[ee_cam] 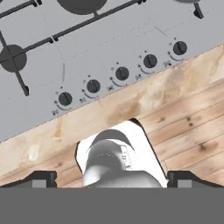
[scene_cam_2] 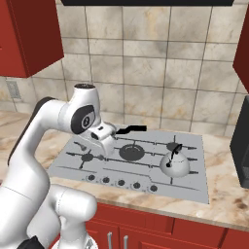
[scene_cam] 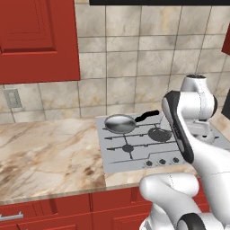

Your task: Pick the pan from the cabinet and place it on the stove. Then turn on the stove burner for the pan.

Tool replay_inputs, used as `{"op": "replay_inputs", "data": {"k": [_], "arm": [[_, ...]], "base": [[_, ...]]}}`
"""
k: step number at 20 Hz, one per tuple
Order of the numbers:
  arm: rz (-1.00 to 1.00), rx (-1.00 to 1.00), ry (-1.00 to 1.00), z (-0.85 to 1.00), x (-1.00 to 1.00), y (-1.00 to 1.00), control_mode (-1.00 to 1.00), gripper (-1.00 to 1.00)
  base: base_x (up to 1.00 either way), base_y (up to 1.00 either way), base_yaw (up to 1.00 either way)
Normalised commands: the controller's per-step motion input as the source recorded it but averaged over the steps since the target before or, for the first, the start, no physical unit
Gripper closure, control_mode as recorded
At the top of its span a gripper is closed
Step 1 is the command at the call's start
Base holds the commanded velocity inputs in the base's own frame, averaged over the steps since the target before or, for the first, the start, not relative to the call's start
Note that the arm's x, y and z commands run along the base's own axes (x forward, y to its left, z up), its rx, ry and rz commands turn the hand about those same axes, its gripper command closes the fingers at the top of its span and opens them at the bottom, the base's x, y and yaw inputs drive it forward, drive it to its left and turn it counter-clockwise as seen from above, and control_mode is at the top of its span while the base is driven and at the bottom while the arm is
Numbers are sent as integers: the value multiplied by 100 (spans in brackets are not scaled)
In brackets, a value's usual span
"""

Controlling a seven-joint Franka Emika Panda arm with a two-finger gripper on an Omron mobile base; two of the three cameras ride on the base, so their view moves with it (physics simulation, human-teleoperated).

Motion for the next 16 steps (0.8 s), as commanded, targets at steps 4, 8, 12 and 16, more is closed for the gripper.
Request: {"op": "replay_inputs", "data": {"k": [4, 8, 12, 16], "arm": [[36, 0, 1, -33, 8, 7, -100, -100], [36, 6, -1, -40, 14, -1, -100, -100], [29, 13, -7, -48, 25, -13, -100, -100], [26, 9, -5, -39, 43, -14, -100, -100]], "base": [[0, 0, 0], [0, 0, 0], [0, 0, 0], [0, 0, 0]]}}
